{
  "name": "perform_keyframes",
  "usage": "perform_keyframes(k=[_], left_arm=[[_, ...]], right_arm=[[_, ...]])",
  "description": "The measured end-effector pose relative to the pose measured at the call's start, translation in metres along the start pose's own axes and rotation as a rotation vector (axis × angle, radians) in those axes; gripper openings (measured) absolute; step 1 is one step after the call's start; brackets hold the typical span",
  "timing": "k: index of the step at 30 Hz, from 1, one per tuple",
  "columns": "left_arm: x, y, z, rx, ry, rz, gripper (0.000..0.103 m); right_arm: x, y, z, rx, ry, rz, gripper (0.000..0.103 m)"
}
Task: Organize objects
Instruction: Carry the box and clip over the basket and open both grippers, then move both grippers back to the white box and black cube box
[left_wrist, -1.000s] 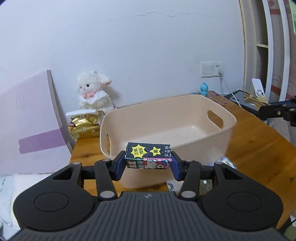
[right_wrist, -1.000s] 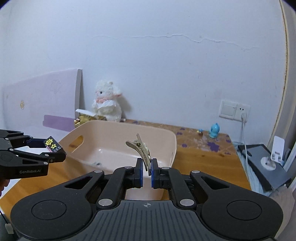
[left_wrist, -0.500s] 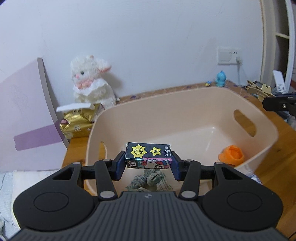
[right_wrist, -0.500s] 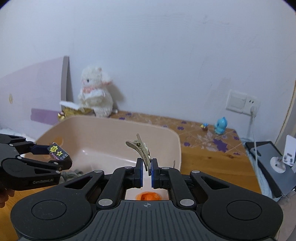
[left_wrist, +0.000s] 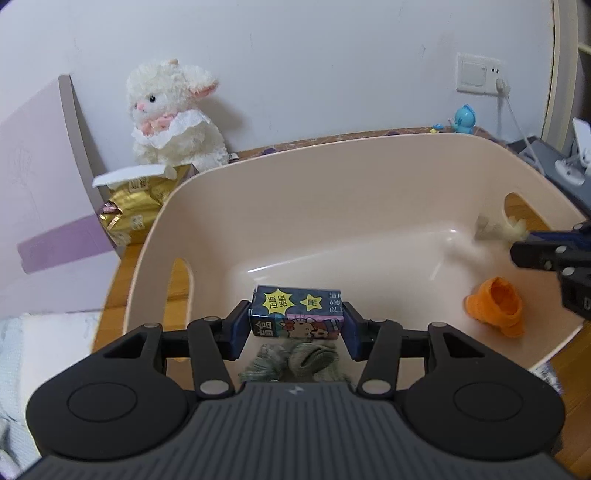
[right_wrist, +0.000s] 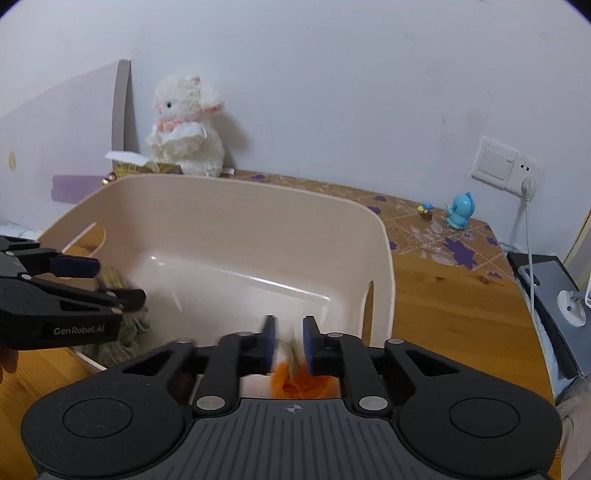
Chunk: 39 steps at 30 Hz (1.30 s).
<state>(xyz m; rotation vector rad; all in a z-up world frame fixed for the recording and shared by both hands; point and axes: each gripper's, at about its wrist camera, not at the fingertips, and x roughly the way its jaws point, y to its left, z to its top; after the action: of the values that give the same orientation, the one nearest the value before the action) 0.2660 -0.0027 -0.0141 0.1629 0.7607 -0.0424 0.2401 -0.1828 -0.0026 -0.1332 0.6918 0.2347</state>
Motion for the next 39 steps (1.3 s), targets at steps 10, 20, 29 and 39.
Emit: perform_keyframes(k=[10, 20, 29, 39], left_arm=[[-0.040, 0.004, 0.003, -0.034, -0.084, 0.005, 0.085], [-0.100, 0.005, -0.012, -0.037, -0.144, 0.018, 0.094], [-0.151, 0.008, -0.037, -0.055, -0.172, -0.004, 0.095], [-0.171, -0.001, -0.080, -0.032, -0.150, -0.004, 0.095]], right_arm=[[-0.064, 0.002, 0.004, 0.021, -0.125, -0.009, 0.077], [-0.128, 0.009, -0.004, 0.026, -0.191, -0.011, 0.081], [-0.176, 0.021, -0.029, 0.005, -0.229, -0.015, 0.092], [-0.181, 0.019, -0.068, -0.007, -0.159, -0.032, 0.096]])
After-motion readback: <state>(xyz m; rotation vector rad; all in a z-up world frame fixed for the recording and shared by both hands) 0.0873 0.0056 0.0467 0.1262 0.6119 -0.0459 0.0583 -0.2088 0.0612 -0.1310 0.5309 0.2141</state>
